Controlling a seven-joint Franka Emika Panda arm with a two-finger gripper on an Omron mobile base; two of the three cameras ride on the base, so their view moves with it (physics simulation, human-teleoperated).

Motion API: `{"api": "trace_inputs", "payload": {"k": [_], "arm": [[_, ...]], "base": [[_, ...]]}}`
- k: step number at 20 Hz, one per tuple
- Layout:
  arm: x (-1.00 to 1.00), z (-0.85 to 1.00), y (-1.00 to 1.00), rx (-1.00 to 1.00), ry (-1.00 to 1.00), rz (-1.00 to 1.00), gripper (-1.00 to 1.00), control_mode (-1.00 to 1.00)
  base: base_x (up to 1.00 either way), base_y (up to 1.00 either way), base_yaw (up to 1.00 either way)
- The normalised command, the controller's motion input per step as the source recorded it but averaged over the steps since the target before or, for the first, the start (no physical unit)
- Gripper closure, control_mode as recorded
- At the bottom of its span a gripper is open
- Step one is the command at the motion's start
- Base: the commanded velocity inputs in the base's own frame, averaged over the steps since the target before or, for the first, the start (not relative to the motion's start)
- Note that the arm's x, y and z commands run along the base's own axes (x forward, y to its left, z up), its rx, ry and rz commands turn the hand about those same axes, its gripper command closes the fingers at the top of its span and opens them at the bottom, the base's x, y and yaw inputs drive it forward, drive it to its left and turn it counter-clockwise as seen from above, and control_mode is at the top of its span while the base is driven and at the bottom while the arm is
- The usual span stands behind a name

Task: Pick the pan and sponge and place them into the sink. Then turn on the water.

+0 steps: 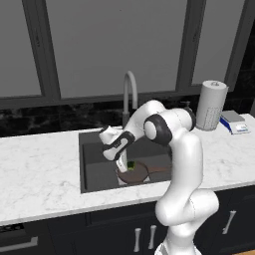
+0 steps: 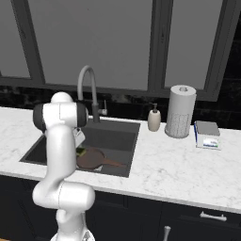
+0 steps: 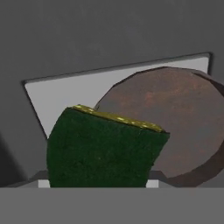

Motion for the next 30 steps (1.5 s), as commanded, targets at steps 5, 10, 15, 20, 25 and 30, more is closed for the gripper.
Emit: {"api": "trace_inputs", "payload": {"k": [5,10,15,20,25,30], "arm": [[0.16,-0.47,-0.03,-0.04,0.01,0.0,1.0,-1.0],[0.07,-0.37,-0.11,-0.01,0.0,0.0,1.0,-1.0],[0.05,-0.29,-0.14,0.0,0.0,0.0,1.0,-1.0],[0.04,-0.28,-0.1,0.0,0.0,0.0,1.0,-1.0],[0.0,-0.11,-0.01,0.0,-0.03,0.0,-1.0,-1.0],[-0.07,0.0,-0.04,0.0,-0.12,0.0,-1.0,-1.0]], "base": [[0.0,0.0,0.0],[0.0,0.0,0.0],[0.0,0.0,0.0],[0.0,0.0,0.0],[0.0,0.0,0.0],[0.0,0.0,0.0]]}}
